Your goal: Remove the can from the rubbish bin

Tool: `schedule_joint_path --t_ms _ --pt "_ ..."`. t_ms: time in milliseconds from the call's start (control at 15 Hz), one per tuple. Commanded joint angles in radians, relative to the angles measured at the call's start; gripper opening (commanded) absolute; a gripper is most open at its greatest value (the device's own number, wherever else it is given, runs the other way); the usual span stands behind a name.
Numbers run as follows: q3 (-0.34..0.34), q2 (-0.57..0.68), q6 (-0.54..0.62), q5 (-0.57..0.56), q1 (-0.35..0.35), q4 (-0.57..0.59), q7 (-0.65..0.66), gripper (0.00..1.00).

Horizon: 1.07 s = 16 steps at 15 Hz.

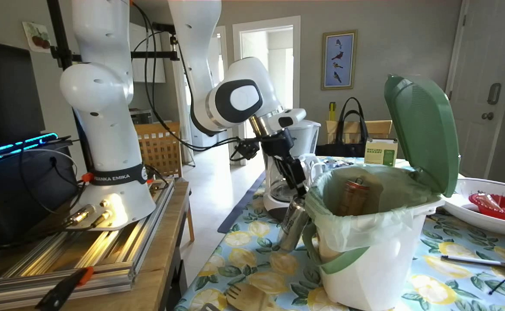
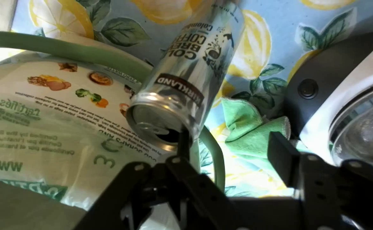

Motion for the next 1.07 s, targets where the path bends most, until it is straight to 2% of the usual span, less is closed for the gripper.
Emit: schedule_joint_path --t_ms 0,133,400,1000 --pt "0.004 0.028 0.018 0.007 0.011 -0.002 0.010 0.96" --pt "0.035 0.030 0.010 0.012 -0.005 -0.015 0.016 1.00" --pt "0.096 0.016 -0.008 0.015 -0.031 -0.041 0.024 1.00" --pt "0.147 0.004 -0.032 0.004 -0.068 -0.041 0.040 1.00"
